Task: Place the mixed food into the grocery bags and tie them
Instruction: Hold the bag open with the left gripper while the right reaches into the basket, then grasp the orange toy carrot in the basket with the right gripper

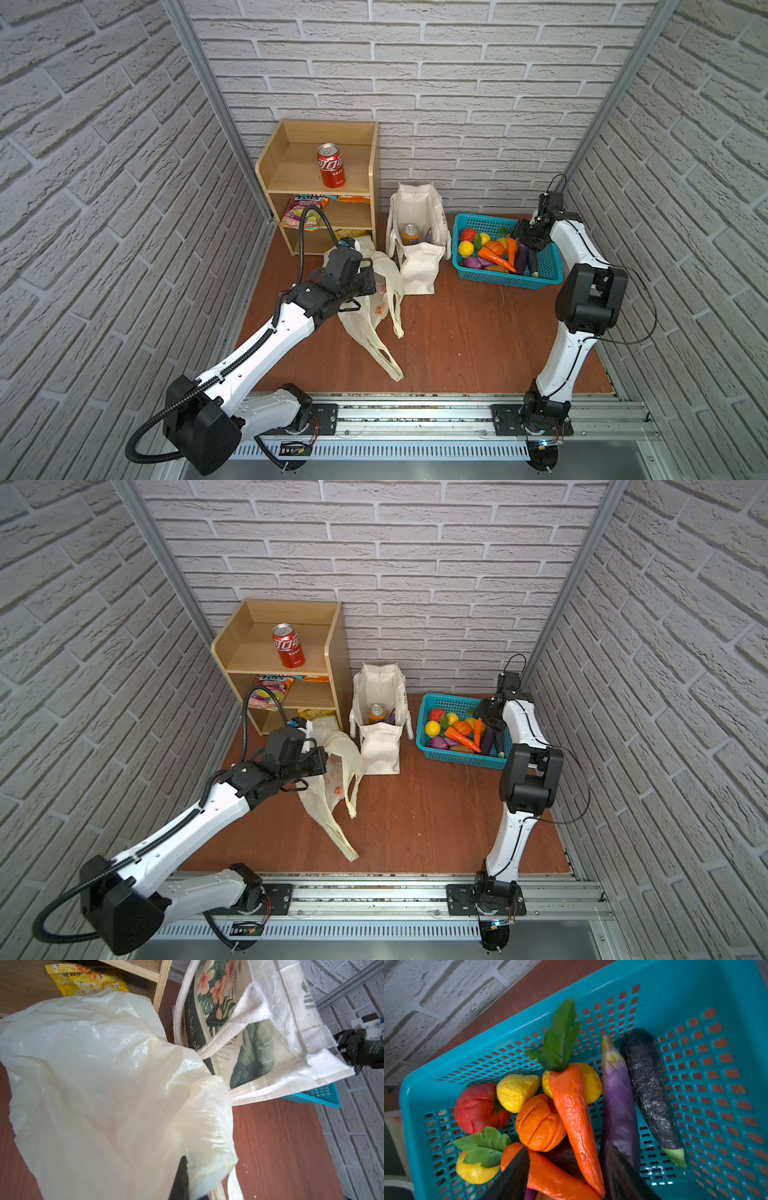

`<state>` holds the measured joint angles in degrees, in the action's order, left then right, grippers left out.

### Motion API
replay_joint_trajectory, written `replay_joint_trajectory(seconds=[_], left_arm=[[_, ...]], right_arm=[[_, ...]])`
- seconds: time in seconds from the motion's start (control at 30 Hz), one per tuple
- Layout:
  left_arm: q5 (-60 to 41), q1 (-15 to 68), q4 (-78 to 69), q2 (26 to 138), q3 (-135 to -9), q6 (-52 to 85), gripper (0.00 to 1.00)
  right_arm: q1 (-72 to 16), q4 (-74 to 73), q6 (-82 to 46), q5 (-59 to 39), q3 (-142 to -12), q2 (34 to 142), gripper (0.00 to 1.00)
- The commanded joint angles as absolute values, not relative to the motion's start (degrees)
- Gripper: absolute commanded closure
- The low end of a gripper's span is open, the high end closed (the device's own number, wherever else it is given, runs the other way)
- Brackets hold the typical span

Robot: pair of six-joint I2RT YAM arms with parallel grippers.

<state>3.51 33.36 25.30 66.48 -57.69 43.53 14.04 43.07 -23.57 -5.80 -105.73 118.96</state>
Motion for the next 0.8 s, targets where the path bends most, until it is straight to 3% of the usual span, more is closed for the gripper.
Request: replay_joint_trajectory(seconds=[0.0, 0.53, 0.67, 0.77], left_arm=[[3.34, 32.74, 23.14, 66.09, -57.66, 43.07, 1.0], [3.24, 32.52, 23.43, 65.83, -57.47, 43.22, 1.0], [3.46, 32.44, 23.58, 65.54, -57.39, 43.49, 1.0], [3.52, 32.46, 23.64, 65.54, -57.39, 43.59, 1.0]], right_arm=[[13.8, 44.63, -23.91, -4.32, -108.54, 121.71, 0.39], [13.8, 44.49, -25.22, -7.56, -110.65, 127.32, 0.49], [13.8, 44.48, -25.31, -8.55, -110.91, 127.78, 0.59], [13.83, 44.47, -25.03, -9.14, -111.37, 126.95, 0.74]])
